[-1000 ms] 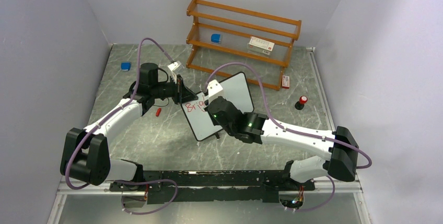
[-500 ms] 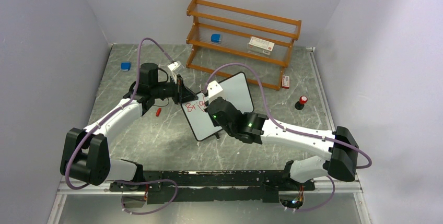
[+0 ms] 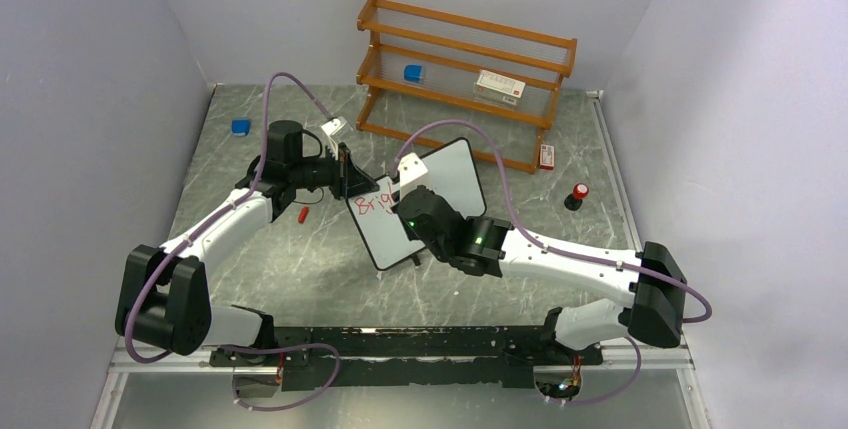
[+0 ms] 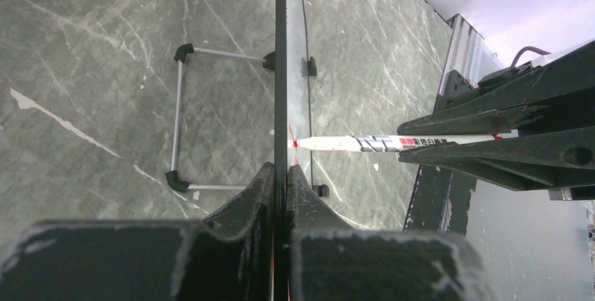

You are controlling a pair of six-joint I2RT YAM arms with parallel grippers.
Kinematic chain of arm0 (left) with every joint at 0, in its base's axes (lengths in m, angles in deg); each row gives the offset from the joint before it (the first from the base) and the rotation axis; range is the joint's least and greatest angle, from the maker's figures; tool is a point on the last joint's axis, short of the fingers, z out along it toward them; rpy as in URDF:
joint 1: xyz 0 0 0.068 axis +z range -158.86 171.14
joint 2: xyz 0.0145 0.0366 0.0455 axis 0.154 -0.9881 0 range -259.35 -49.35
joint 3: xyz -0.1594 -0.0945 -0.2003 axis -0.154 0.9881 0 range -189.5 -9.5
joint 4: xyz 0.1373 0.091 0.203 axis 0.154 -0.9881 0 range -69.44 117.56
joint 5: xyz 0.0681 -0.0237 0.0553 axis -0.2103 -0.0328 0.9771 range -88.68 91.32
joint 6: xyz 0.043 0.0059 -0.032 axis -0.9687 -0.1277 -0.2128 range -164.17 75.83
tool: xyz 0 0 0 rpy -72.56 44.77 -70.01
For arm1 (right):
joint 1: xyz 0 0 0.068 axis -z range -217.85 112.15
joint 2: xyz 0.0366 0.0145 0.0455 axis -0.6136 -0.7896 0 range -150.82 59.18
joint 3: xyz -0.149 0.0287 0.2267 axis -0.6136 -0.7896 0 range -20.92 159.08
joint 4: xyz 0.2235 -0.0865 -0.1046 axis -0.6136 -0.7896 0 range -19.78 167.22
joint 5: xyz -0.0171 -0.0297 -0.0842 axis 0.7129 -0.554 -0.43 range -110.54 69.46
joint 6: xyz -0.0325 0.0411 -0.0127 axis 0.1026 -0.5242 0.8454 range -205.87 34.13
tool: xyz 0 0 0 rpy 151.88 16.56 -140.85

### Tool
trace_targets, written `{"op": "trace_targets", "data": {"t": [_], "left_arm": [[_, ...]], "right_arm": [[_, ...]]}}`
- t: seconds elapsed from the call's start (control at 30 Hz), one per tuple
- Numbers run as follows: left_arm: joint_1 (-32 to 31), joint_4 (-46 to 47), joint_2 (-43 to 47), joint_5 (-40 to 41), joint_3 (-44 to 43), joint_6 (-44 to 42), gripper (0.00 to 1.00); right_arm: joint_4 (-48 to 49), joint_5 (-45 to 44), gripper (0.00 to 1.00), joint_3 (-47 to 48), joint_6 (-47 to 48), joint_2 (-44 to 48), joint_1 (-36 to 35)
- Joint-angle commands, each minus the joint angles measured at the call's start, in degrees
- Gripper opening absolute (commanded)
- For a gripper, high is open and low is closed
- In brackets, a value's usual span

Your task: Write a sentence on the whiteboard

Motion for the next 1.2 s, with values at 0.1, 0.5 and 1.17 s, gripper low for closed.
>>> {"op": "trace_targets", "data": {"t": [0.1,0.5,1.17], "left_arm": [[-0.61,-0.39,0.04,-1.71,-0.55,-2.29,0.05],[-0.63,-0.61,0.18,-1.58,-0.57,-2.46,0.05],[-0.78,-0.92,0.13,-1.15,-0.58,-2.68,0.05]], "right_arm": [[3.88,-3.03,0.00,-0.41,0.75,1.33,0.17],[1.20,-4.92,0.00,-0.36,-0.57,1.40,0.74],[-3.57,-2.03,0.00,-0.71,-2.23,1.83,0.74]]}}
